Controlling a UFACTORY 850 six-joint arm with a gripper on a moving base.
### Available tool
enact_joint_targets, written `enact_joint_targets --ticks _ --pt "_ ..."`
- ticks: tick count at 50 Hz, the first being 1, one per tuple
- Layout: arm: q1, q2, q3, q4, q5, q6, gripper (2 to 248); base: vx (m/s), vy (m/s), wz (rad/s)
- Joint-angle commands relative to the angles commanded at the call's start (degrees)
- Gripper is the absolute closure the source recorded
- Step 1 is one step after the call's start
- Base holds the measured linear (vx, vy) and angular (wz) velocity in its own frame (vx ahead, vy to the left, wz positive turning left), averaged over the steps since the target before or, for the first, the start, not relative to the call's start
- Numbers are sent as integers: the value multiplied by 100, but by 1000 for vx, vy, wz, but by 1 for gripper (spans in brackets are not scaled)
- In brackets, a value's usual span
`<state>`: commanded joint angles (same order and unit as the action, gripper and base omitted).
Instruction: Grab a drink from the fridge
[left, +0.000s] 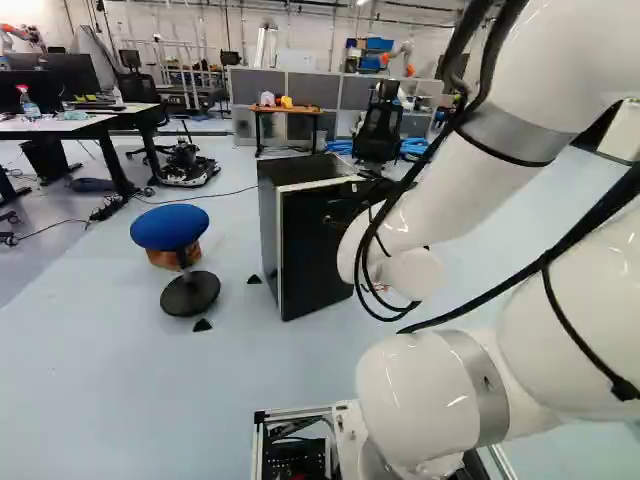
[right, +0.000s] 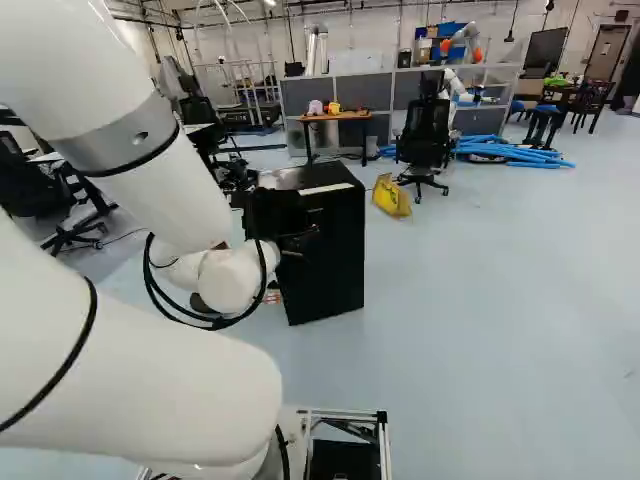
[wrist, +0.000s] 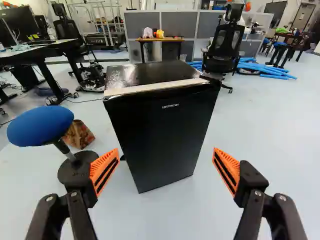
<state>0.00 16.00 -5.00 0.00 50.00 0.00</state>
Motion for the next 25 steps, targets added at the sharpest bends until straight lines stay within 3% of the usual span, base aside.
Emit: enact_joint_targets --ticks 25 --pt "0 0 0 0 0 0 3 51 -1 -4"
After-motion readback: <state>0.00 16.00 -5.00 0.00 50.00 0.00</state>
